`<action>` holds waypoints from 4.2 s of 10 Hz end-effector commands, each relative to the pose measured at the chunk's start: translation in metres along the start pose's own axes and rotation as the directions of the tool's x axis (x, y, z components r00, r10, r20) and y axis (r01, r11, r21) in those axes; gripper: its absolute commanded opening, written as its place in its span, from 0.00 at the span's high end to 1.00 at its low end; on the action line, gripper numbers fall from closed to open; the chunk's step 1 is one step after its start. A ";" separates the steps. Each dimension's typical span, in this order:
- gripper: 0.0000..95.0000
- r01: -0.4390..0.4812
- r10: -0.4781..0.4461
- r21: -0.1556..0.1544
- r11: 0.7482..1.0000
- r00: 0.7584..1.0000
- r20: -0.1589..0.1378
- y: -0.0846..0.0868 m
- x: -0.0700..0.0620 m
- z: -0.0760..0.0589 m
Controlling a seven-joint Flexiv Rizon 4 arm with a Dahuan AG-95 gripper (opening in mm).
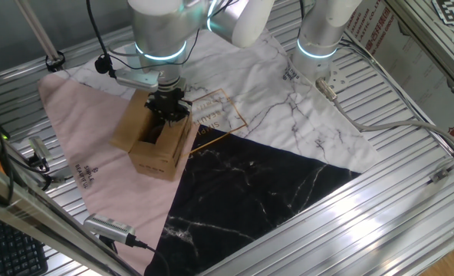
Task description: Cover the box
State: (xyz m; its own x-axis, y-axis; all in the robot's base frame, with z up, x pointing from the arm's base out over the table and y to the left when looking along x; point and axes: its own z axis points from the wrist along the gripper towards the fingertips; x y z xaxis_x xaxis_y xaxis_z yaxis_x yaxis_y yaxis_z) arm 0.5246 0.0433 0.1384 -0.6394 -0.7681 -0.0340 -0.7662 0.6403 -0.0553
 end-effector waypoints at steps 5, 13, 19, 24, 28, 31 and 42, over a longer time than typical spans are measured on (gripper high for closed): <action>1.00 -0.002 0.002 -0.003 1.000 1.000 0.010 -0.001 0.000 0.007; 1.00 0.005 -0.005 0.000 1.000 1.000 0.007 -0.001 0.000 0.006; 1.00 0.008 -0.008 0.000 1.000 1.000 0.004 -0.001 0.000 0.006; 1.00 0.008 -0.008 -0.001 1.000 1.000 0.002 -0.001 0.000 0.004; 1.00 0.000 0.000 -0.008 1.000 1.000 -0.002 0.002 -0.002 -0.008; 1.00 -0.002 0.002 -0.009 1.000 1.000 -0.001 0.002 -0.002 -0.006; 1.00 -0.014 0.014 -0.028 1.000 1.000 0.018 0.002 -0.002 -0.006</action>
State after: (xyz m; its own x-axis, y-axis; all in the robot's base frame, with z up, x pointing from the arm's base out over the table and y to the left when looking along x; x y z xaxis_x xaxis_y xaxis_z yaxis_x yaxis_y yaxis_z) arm 0.5258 0.0461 0.1429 -0.6496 -0.7584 -0.0531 -0.7583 0.6513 -0.0265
